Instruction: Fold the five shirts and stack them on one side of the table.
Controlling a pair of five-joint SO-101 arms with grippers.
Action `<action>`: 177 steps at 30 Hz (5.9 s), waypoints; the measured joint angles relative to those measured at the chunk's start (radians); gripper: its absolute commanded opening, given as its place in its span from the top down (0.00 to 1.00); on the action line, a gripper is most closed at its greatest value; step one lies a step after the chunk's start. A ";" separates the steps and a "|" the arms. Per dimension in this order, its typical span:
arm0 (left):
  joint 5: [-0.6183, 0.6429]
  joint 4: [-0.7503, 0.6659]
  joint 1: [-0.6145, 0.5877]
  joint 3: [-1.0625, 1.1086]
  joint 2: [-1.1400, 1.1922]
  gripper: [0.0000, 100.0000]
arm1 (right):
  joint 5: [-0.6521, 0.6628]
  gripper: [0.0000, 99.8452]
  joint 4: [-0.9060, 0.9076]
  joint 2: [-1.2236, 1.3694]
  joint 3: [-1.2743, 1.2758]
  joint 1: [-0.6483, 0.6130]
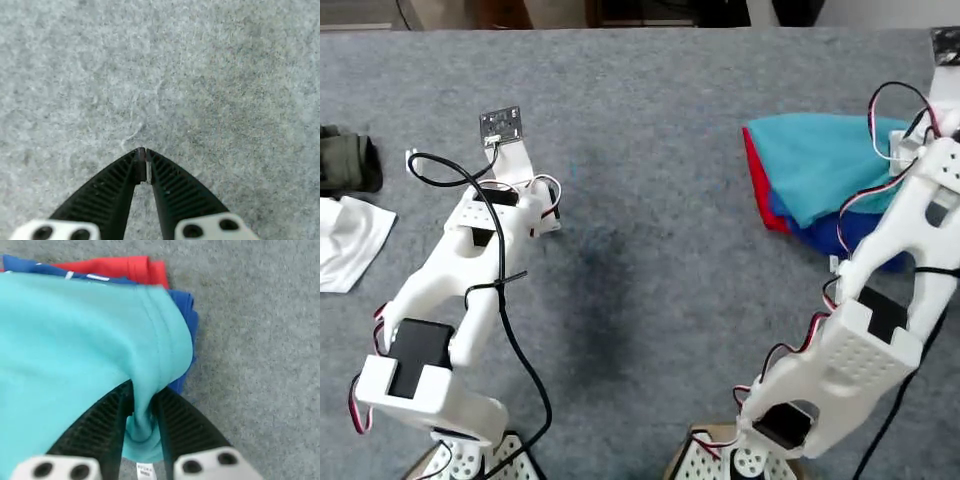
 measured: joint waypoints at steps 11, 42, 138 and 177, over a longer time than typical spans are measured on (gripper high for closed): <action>-0.031 0.000 0.000 0.000 0.000 0.98 | 0.100 0.63 0.118 0.002 -0.052 0.000; -0.342 0.394 -0.546 -0.014 -0.387 0.98 | -0.230 0.98 -0.057 0.534 -0.278 -0.270; -0.023 0.919 -0.041 -0.367 -0.736 0.68 | -0.021 0.76 0.425 0.410 -1.037 -0.356; -0.302 0.529 -1.172 0.110 -0.509 0.70 | -0.516 1.00 0.384 0.545 -0.453 -1.433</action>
